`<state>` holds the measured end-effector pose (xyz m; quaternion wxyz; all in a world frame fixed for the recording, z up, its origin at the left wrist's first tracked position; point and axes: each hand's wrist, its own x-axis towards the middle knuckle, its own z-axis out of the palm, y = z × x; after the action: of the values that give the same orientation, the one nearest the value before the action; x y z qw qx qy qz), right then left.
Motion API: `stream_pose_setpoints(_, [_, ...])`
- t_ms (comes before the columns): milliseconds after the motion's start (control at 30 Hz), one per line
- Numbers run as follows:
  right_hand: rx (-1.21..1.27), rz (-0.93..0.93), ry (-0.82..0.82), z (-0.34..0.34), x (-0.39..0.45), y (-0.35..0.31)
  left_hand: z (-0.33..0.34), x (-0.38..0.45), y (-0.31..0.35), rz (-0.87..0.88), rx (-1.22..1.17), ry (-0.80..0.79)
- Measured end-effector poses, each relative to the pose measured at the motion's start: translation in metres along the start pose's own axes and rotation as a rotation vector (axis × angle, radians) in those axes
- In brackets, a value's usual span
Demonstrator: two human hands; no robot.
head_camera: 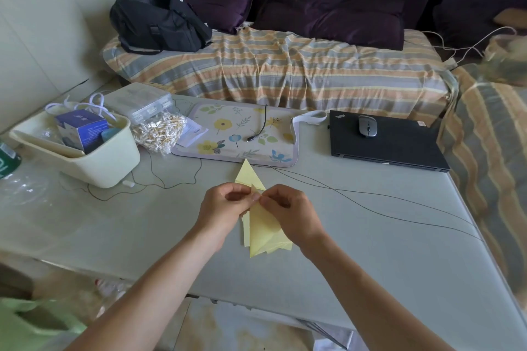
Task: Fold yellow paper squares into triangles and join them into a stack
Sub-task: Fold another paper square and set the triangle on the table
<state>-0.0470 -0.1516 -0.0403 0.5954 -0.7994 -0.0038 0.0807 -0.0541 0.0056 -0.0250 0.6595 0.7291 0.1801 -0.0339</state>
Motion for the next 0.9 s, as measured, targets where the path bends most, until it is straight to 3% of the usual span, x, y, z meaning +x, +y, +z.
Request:
stream_pose_setpoints(367, [0.001, 0.05, 0.019, -0.003, 0.0, 0.003, 0.004, -0.003, 0.004, -0.007, -0.037, -0.012])
stream_pose_setpoints(700, [-0.049, 0.047, 0.011, -0.008, -0.004, -0.004, 0.006, 0.0, 0.003, 0.079, 0.111, -0.001])
stream_pose_setpoints(900, [-0.007, 0.087, -0.032, -0.009, -0.006, -0.007, 0.001, 0.007, 0.01, 0.09, 0.002, 0.134])
